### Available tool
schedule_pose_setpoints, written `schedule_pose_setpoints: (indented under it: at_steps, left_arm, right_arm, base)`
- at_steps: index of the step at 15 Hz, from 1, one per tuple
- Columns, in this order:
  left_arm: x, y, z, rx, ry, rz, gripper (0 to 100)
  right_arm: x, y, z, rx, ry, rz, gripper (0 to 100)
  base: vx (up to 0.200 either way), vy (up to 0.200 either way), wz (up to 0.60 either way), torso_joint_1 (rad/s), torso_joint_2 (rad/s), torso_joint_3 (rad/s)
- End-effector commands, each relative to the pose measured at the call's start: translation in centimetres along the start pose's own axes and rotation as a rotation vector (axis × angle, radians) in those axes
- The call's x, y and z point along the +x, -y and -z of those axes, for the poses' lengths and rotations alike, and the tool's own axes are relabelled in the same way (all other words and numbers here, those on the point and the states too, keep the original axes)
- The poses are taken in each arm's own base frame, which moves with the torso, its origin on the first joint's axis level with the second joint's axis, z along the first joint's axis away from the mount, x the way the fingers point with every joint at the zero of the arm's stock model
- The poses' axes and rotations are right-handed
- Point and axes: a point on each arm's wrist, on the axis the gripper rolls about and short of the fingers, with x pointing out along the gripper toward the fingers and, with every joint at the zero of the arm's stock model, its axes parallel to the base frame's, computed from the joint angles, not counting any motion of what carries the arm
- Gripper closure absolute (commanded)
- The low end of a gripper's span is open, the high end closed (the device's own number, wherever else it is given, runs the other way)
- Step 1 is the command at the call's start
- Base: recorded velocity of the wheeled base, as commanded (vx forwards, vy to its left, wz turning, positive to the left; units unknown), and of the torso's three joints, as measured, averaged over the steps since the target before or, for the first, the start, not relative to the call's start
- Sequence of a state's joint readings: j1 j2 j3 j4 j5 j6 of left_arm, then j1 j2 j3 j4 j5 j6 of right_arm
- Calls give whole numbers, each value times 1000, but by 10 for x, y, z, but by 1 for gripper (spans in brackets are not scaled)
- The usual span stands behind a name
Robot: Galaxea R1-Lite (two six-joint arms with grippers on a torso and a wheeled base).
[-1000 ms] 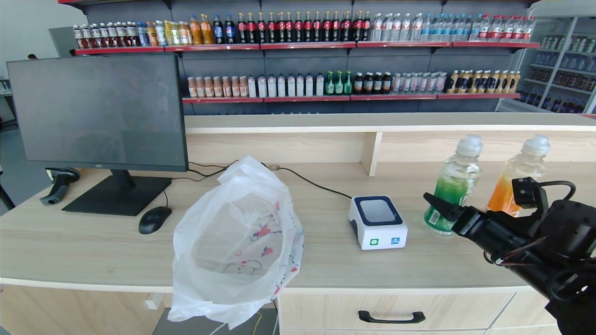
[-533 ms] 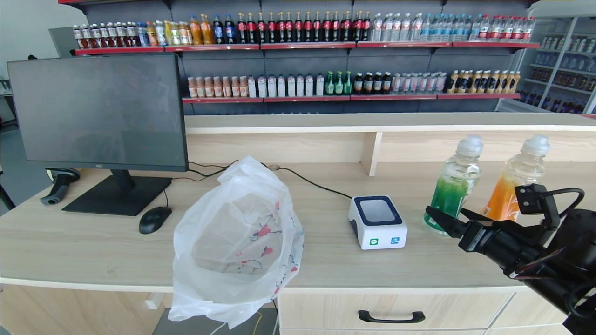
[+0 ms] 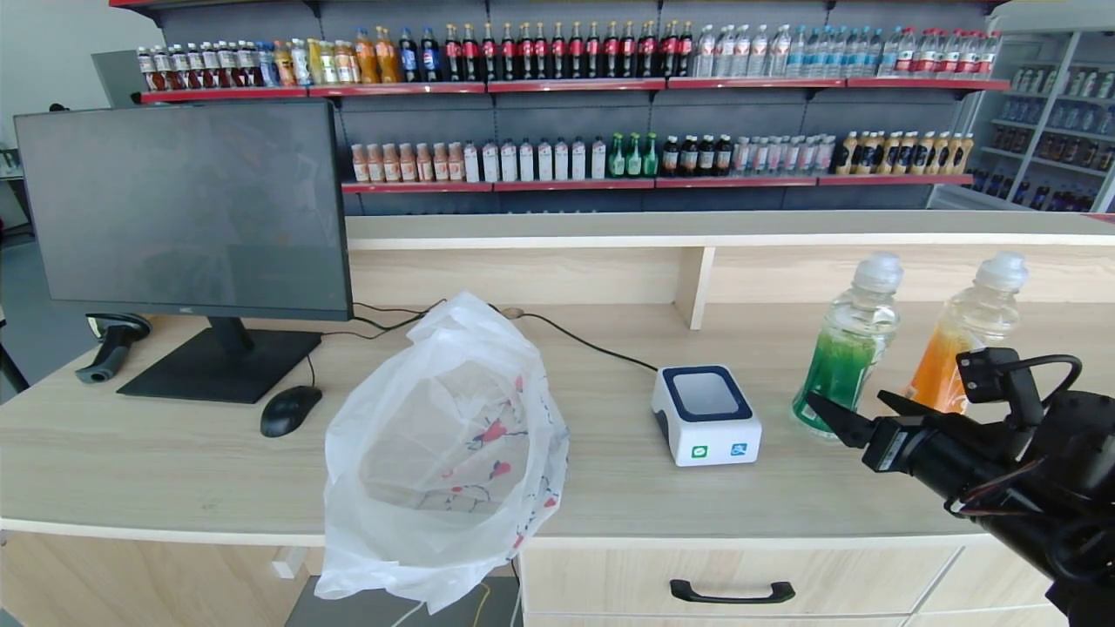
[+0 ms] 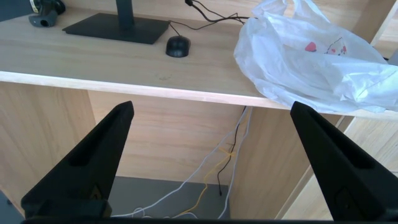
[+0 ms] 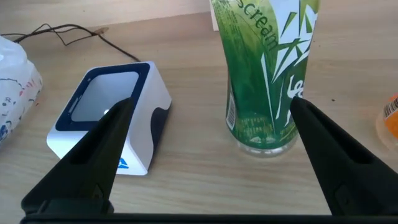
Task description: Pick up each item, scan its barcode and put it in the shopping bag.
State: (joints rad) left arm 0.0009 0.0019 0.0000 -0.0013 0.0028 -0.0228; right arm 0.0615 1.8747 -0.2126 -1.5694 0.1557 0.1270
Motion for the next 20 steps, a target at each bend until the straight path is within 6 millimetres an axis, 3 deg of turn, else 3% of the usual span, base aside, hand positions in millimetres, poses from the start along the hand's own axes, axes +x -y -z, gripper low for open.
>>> schedule_pose_setpoints:
  at_steps: [1, 6, 17, 20]
  left_arm:
    - [0, 0, 0, 0, 1, -1, 0]
    - [0, 0, 0, 0, 1, -1, 0]
    - [0, 0, 0, 0, 1, -1, 0]
    - [0, 0, 0, 0, 1, -1, 0]
  right_arm:
    - [5, 4, -7, -41, 35, 9, 0]
    - [37, 9, -4, -123, 58, 9, 0]
    - [54, 34, -10, -168, 104, 79, 0]
    - [66, 38, -3, -168, 95, 81, 0]
  base:
    - [0, 0, 0, 0, 0, 0]
    - [0, 0, 0, 0, 0, 0]
    - [0, 0, 0, 0, 0, 0]
    - [0, 0, 0, 0, 0, 0]
